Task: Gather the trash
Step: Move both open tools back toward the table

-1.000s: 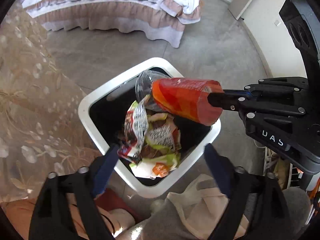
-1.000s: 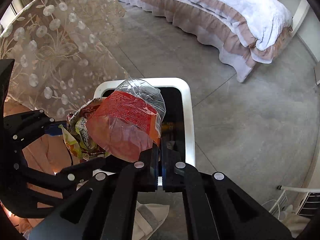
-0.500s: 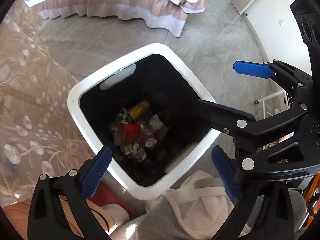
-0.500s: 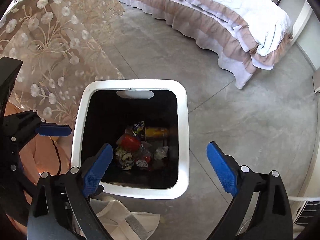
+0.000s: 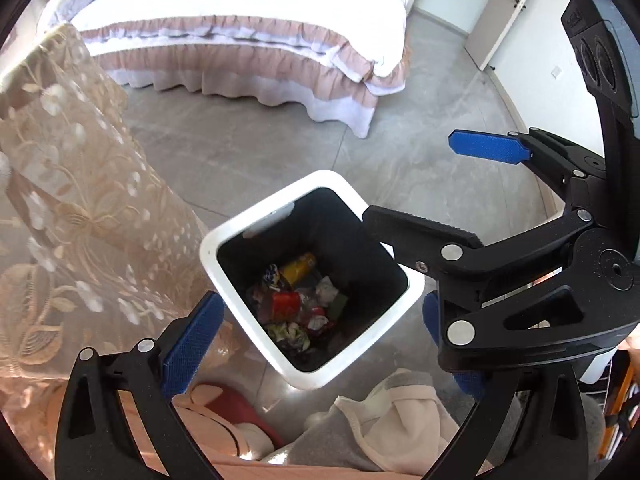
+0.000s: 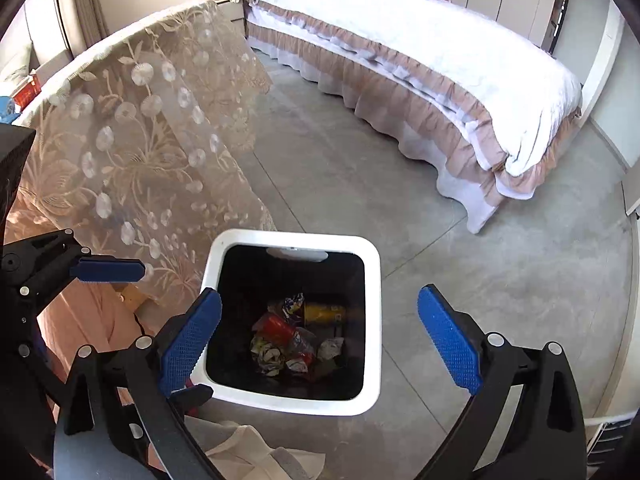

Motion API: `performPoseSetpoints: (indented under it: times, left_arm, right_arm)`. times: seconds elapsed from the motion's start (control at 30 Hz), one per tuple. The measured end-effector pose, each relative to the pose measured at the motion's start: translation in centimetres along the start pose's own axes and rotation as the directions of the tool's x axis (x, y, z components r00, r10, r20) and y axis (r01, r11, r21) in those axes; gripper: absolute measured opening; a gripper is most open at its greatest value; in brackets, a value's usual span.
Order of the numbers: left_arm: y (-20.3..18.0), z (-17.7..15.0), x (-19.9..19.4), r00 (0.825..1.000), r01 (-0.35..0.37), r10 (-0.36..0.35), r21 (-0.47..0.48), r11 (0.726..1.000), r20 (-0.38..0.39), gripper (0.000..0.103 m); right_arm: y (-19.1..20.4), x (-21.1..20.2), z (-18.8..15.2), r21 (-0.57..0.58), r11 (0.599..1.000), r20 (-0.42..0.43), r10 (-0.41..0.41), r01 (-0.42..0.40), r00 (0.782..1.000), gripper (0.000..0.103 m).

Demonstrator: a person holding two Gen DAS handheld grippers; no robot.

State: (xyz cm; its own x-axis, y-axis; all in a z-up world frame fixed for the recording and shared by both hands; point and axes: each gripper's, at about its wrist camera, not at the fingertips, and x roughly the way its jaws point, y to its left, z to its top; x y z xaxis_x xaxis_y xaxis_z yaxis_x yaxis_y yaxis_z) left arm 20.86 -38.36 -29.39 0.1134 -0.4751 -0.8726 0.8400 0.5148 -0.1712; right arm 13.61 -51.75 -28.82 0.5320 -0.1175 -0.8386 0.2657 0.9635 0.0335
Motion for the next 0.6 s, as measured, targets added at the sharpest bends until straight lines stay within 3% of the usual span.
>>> performPoseSetpoints:
  times: [0.13,0.27,0.47,0.6]
  left_arm:
    - [0.6,0.3,-4.6,0.992,-0.052,0.053,-0.013,0.999,0.111,0.098]
    - [2.4,0.3,-8.9,0.966,-0.152,0.161,-0.059,0.987,0.201,0.098]
    - [6.8,-0.8,-14.7,0.895,-0.292,0.336,-0.185,0.938,0.292,0.098]
    - [10.4,-2.0,-18.0,0.833,-0.375,0.455,-0.284,0.883,0.315,0.098]
  right_arm:
    - [1.7,-3.2,2.1,-0.048,0.999,0.113,0.029,-0.024,0.993,0.098]
    - [3.4,-5.3,4.4,-0.086,0.994,0.187,0.081,-0.066,0.979,0.098]
    - [7.7,-7.4,8.5,-0.178,0.975,0.284,0.177,-0.130,0.942,0.098]
    - [11.8,-8.1,11.0,-0.254,0.948,0.317,0.268,-0.191,0.910,0.098]
